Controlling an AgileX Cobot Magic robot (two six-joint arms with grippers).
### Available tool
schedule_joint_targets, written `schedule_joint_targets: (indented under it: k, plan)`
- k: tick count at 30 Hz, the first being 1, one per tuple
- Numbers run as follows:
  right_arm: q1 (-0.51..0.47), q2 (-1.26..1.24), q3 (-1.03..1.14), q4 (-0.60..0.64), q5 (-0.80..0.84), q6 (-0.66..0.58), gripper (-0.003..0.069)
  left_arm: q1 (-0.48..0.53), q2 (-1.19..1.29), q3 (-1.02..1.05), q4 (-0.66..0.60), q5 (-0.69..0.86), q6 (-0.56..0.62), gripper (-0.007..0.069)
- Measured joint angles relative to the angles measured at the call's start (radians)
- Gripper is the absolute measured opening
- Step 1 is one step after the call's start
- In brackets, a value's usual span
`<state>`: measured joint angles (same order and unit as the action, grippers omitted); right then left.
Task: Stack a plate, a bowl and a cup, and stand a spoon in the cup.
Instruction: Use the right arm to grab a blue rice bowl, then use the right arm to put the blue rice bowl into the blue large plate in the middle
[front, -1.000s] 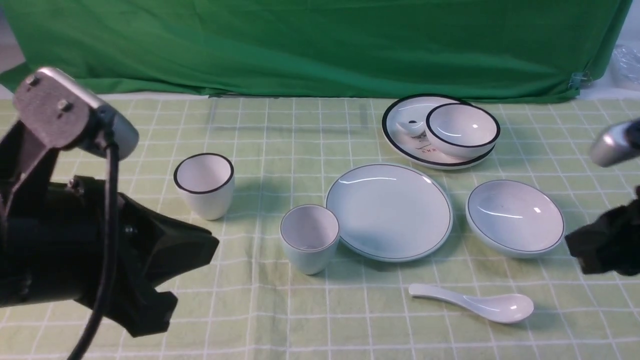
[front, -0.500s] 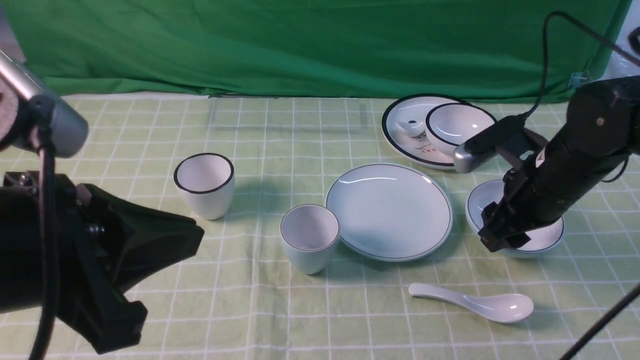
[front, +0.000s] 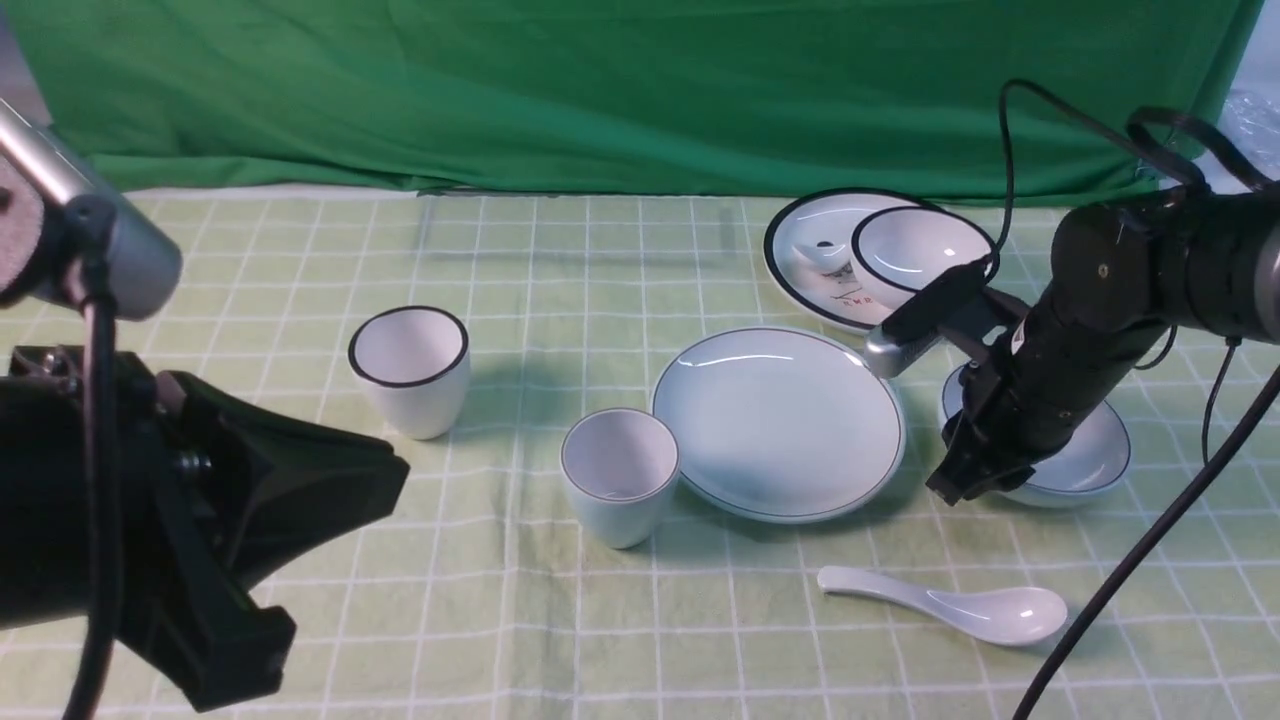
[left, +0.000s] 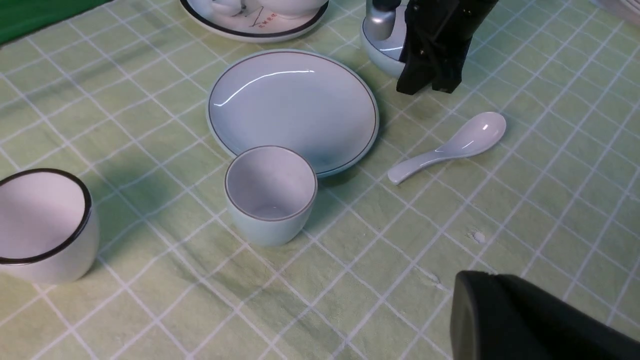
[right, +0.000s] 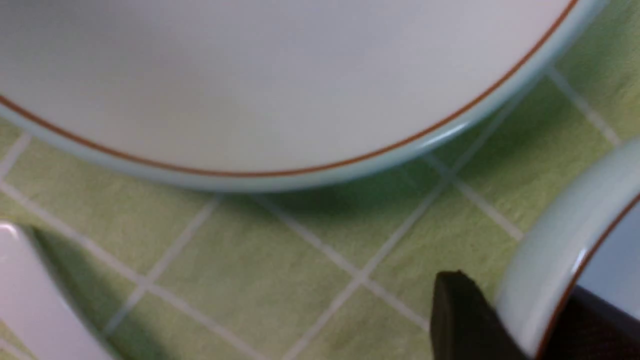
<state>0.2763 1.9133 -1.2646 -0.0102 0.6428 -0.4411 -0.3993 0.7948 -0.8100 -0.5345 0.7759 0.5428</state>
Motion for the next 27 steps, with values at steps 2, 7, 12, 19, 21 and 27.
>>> schedule_joint_targets:
  k: [2, 7, 12, 19, 21, 27]
  plan:
    - [0.0, -0.019, -0.001, -0.009, 0.016, 0.0, 0.0154, 0.0, 0.0, 0.0, 0.002, 0.0, 0.001, 0.0021]
    - [0.005, -0.083, -0.011, -0.003, 0.063, 0.052, 0.0092, 0.0, 0.0, 0.0, 0.009, 0.0, 0.001, 0.0021]
    - [0.09, -0.201, -0.058, 0.004, 0.111, 0.118, 0.0092, 0.0, 0.0, 0.0, 0.015, 0.0, 0.001, 0.0021]
    - [0.289, -0.184, -0.146, -0.003, 0.078, 0.132, 0.0092, 0.0, 0.0, 0.0, 0.019, 0.0, 0.001, 0.0021]
    - [0.306, -0.164, -0.154, -0.011, 0.072, 0.135, 0.0092, 0.0, 0.0, 0.0, 0.019, 0.0, 0.001, 0.0021]
    - [0.329, -0.029, -0.22, -0.04, 0.056, 0.137, 0.0092, 0.0, 0.0, 0.0, 0.019, 0.0, 0.001, 0.0021]
